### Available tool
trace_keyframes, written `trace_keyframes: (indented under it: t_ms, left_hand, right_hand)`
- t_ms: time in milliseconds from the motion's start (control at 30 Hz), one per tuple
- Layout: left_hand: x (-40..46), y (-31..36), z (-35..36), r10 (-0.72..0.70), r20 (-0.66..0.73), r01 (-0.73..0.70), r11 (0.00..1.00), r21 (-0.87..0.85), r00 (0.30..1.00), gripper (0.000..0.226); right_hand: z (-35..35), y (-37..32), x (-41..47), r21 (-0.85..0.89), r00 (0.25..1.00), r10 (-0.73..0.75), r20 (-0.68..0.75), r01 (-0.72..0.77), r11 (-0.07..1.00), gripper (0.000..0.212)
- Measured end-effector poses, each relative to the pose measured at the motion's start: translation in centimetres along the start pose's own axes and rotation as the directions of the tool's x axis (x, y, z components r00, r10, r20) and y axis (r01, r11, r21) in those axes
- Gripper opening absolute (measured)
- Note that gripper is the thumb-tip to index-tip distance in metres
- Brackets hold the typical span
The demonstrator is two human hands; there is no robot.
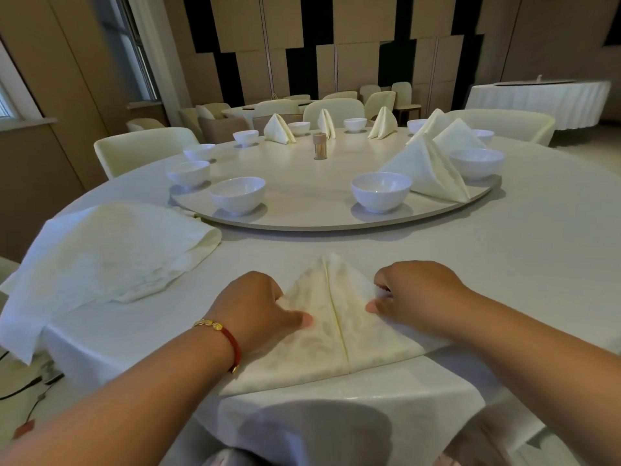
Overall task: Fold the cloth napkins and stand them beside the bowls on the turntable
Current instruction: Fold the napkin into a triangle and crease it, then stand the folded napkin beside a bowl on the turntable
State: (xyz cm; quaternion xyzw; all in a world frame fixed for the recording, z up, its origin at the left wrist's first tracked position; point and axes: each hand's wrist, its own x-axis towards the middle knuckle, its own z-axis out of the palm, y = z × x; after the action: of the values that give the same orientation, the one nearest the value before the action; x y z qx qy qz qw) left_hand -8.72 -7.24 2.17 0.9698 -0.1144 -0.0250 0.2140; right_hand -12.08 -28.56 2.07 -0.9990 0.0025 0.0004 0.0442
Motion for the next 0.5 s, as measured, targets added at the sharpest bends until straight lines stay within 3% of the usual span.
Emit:
trace_keyframes:
  t_ms: [333,433,500]
  left_hand:
    - [-0.1,0.0,0.6,-0.019,-0.057,0.019,1.000,0.002,0.998,0.050]
    - [-0.4,-0.3,0.9,0.033,-0.092,-0.031,0.999,0.026,0.995,0.036]
    - [-0.5,-0.8,1.1,0.116,-0.127,-0.103,0.989,0.106,0.985,0.063]
  right_hand:
    - [0.0,-0.3,0.8,0.003,0.999,-0.007,0.037,0.007,1.000,0.037]
    - [-0.1,-0.2,0.6,0.095,0.998,-0.057,-0.004,0.057,0.994,0.027]
    - [0.0,0.1,0.7,0.085,0.990,-0.138,-0.030,0.140,0.987,0.054]
